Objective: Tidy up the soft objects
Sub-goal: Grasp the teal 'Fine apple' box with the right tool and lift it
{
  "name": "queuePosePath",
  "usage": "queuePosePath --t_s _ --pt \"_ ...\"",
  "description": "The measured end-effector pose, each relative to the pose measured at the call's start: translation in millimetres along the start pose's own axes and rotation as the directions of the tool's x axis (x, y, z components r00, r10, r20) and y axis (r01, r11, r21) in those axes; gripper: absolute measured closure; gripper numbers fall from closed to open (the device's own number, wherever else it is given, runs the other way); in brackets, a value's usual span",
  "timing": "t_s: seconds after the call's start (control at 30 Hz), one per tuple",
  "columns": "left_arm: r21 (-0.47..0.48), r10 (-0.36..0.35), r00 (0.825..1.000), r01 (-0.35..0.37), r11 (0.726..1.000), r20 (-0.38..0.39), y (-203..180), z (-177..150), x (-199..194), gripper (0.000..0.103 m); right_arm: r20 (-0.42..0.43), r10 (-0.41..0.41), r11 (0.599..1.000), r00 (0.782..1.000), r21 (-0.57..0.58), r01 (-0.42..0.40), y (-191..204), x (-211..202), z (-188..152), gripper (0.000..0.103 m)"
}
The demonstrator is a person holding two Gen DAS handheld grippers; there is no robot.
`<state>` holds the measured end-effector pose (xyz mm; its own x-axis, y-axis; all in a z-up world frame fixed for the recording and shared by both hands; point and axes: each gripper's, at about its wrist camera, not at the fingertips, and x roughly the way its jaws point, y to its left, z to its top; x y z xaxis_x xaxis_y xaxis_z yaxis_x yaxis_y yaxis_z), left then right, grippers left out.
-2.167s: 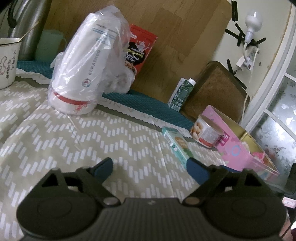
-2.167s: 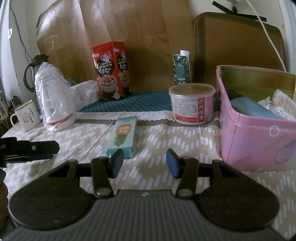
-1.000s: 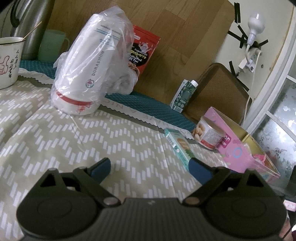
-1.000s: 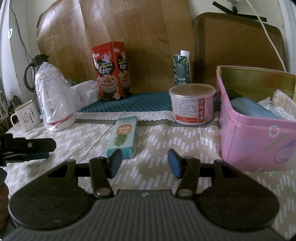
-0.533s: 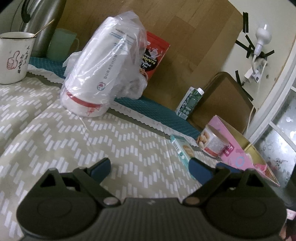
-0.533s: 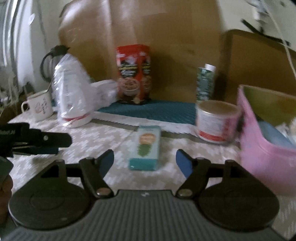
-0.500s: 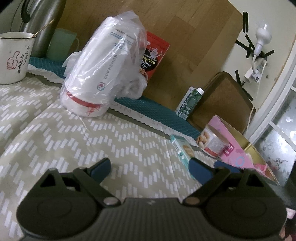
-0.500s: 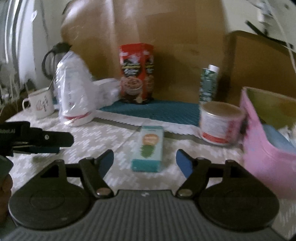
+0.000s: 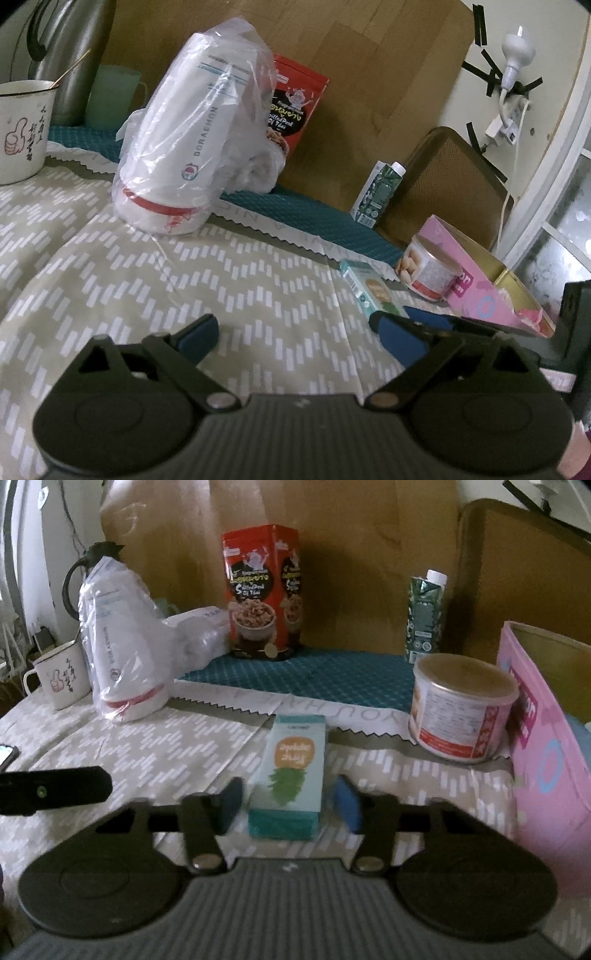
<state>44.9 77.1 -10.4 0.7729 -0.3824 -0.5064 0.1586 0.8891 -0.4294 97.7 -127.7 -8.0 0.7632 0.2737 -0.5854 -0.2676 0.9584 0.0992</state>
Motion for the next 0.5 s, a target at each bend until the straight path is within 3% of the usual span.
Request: queuePosePath --t_s 0.4,0.5 --pt "-0.007 -0.009 1.0 0.009 1.0 -0.001 2 1 0 0.005 -0.01 0.096 0.994 0.995 -0.056 -0.097 14 -38 -26 0.057" --pt "0.003 -0.002 1.0 0.002 1.0 -0.005 2 1 2 0.005 -0.024 0.138 0.99 0.99 -0.018 -0.139 13 -52 -34 0.057"
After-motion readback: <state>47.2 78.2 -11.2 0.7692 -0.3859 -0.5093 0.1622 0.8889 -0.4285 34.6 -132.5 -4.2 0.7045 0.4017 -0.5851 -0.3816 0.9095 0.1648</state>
